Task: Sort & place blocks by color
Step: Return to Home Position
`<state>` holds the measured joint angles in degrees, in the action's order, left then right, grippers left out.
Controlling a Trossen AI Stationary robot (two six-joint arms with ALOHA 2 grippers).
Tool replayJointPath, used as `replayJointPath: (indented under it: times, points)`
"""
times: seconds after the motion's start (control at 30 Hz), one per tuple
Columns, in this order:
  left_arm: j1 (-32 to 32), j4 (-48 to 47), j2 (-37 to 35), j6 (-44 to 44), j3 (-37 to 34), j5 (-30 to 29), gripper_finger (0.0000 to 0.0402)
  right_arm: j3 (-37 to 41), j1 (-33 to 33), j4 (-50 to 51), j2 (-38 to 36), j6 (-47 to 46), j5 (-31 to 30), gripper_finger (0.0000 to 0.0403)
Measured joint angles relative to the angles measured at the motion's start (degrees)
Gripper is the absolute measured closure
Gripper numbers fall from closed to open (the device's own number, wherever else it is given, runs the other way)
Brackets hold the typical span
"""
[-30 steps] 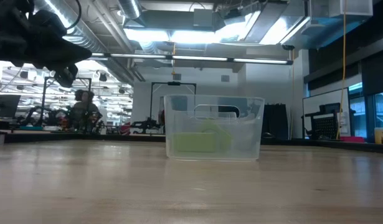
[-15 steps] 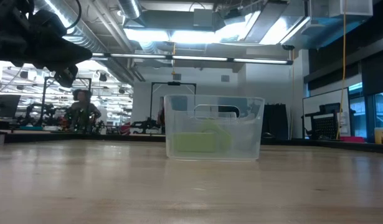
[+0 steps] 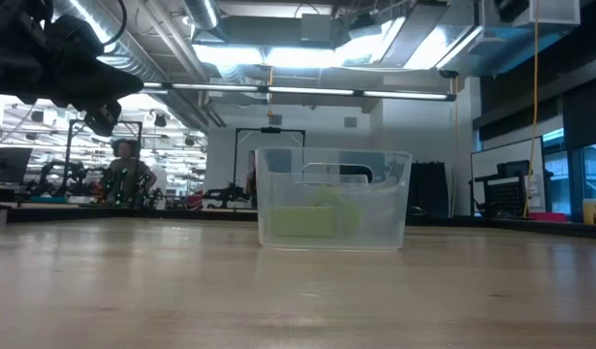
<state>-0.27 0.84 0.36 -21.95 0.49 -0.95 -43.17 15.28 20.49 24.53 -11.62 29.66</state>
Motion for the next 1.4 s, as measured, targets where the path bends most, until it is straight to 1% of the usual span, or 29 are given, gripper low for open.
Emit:
replayJointPath:
  times: [0.13, 0.27, 0.37, 0.43, 0.53, 0.63, 0.8, 0.97, 1.2, 1.3, 1.4]
  points:
    - [0.0, 0.0, 0.0, 0.0, -0.02, 0.0, 0.0398, 10.25, -0.65, -14.69, -2.75, -6.43, -1.75, 0.0403]
    - [0.0, 0.0, 0.0, 0.02, -0.02, 0.0, 0.0401, 18.88, -4.37, -28.89, -1.11, -9.23, -5.32, 0.0403]
    - [0.0, 0.0, 0.0, 0.01, -0.02, 0.0, 0.0397, 23.83, -8.35, -36.28, 0.39, -9.14, -9.91, 0.0403]
    - [0.0, 0.01, 0.0, 0.02, -0.02, 0.0, 0.0393, 26.23, -10.71, -38.67, 0.57, -8.68, -12.47, 0.0403]
    - [0.0, 0.01, 0.0, 0.02, -0.02, 0.0, 0.0387, 29.13, -12.62, -38.75, -0.8, -6.15, -14.91, 0.0403]
    - [0.0, 0.02, 0.0, 0.01, -0.02, -0.01, 0.0382, 31.79, -12.6, -38.75, -3.38, -6.12, -15.13, 0.0403]
    - [0.0, 0.0, 0.0, 0.0, -0.02, -0.02, 0.0378, 35.03, -12.28, -37.72, -9.66, -6.3, -15.33, 0.0403]
    - [0.0, 0.02, 0.0, 0.02, -0.02, -0.02, 0.0384, 36.75, -12.29, -34.08, -15.6, -6.32, -16.22, 0.0403]
    - [0.0, 0.02, 0.0, 0.02, -0.02, -0.02, 0.0395, 42.21, -12.28, -33.8, -22.47, -8.37, -17.23, 0.0403]
    - [0.02, 0.02, 0.0, 0.0, -0.02, -0.05, 0.0399, 42.79, -12.3, -28.69, -24.25, -8.55, -18.04, 0.0403]
    - [0.02, 0.03, 0.0, -0.01, -0.02, -0.07, 0.0401, 42.79, -12.3, -23.91, -24.46, -5.24, -18.12, 0.0403]
